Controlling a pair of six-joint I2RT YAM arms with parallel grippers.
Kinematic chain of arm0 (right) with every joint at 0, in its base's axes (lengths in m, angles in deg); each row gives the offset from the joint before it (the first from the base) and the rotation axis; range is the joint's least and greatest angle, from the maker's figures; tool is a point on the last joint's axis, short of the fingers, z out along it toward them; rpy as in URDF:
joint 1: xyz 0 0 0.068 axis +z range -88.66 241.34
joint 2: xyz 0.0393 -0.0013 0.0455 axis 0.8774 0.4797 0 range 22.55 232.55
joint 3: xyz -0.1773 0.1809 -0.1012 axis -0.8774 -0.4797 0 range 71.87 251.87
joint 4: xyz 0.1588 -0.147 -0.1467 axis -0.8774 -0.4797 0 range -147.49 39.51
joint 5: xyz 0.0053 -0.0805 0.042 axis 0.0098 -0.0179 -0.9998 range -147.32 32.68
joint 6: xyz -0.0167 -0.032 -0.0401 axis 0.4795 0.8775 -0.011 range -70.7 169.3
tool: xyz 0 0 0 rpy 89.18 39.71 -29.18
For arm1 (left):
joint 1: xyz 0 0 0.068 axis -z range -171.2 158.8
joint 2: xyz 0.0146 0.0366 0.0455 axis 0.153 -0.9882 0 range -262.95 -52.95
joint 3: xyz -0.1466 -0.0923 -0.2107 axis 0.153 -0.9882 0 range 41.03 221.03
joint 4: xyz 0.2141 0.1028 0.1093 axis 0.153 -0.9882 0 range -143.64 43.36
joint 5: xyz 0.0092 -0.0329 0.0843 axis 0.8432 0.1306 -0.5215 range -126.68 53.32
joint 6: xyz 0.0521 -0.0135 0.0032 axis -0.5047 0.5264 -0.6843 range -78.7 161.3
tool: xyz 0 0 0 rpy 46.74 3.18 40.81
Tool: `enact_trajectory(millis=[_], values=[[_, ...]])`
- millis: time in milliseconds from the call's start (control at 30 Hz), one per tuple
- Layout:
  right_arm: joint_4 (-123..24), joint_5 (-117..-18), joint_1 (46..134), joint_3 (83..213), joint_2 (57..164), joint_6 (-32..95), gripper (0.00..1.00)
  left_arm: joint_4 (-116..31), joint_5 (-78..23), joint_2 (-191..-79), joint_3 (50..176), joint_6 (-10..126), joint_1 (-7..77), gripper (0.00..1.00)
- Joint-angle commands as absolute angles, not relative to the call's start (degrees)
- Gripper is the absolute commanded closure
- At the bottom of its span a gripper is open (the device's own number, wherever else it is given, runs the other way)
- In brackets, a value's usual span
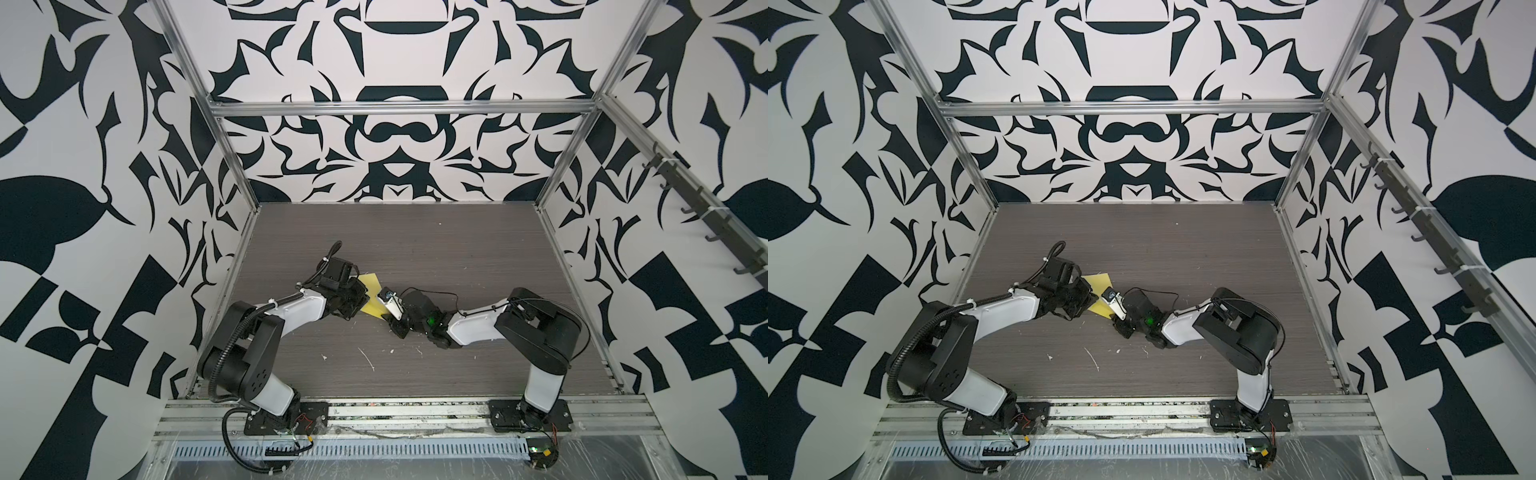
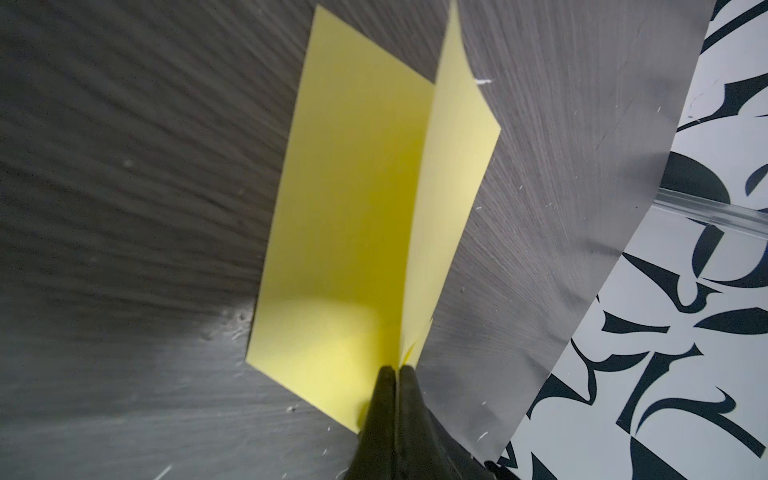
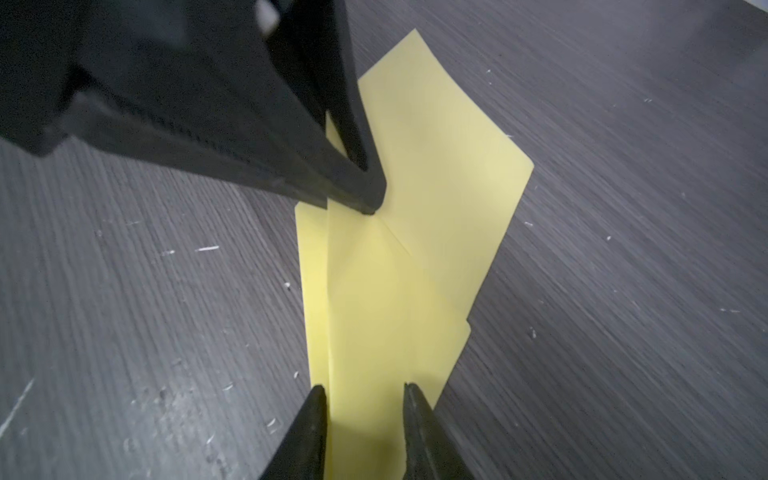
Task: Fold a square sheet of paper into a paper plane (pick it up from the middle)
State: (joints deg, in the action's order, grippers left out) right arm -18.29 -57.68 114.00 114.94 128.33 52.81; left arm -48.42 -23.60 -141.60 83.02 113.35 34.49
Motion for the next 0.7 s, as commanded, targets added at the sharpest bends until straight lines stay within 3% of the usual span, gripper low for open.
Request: enact_trajectory(millis=[0, 333, 667], values=[[-15.57, -56.53, 114.42, 116.95, 128.23, 54.04, 0.67, -49.55, -23.77, -141.86, 83.95, 114.16, 34.69, 0.98], [-14.66, -55.90, 114.49, 117.05, 128.90, 54.05, 0.70, -50.07, -23.76, -141.70, 83.74, 114.68, 34.64, 0.94], [-14.80, -56.26, 114.45, 116.77, 129.08, 53.60, 0.88, -51.64, -24.54, -140.07, 83.76, 114.20, 33.89, 0.86]])
